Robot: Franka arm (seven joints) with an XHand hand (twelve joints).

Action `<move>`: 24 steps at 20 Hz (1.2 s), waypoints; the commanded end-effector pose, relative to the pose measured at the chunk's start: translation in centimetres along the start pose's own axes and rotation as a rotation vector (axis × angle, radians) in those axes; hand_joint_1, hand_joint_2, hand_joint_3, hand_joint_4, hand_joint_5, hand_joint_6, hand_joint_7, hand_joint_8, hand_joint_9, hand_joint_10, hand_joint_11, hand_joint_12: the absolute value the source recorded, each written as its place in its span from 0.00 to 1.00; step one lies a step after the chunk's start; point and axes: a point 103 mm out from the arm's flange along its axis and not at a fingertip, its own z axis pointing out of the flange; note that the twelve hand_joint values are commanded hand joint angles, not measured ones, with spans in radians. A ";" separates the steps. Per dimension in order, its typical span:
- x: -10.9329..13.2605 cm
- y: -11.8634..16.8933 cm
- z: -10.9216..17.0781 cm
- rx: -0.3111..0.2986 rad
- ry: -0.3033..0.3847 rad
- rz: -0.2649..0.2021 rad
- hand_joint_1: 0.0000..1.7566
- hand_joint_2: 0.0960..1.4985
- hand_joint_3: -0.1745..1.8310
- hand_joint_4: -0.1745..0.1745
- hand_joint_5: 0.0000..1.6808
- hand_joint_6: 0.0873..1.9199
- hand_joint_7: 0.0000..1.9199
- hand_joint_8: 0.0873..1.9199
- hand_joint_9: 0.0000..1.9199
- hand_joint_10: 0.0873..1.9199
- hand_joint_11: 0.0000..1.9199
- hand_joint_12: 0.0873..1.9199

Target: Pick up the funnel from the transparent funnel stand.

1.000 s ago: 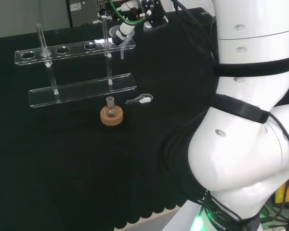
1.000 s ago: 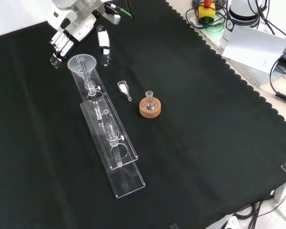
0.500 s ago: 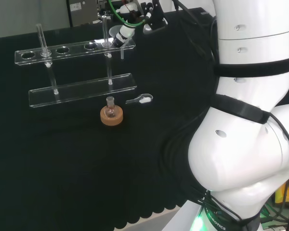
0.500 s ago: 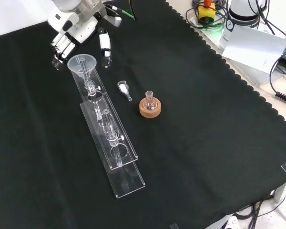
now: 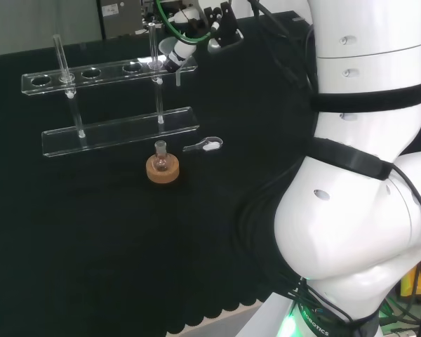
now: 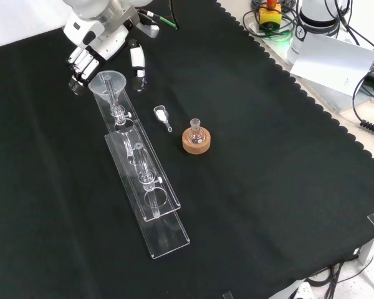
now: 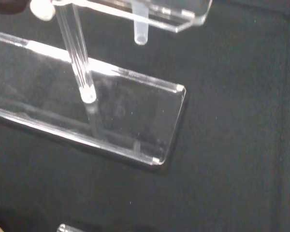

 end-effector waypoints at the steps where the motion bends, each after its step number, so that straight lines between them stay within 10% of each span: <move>1: 0.5 0.2 0.5 -0.007 0.000 -0.007 0.34 0.46 0.18 0.28 0.01 0.00 0.00 0.20 0.08 0.40 0.01 0.74; 24: -0.2 0.3 0.1 -0.047 -0.059 0.008 0.42 0.43 0.31 0.27 0.24 0.00 0.14 0.37 0.28 0.33 0.02 0.73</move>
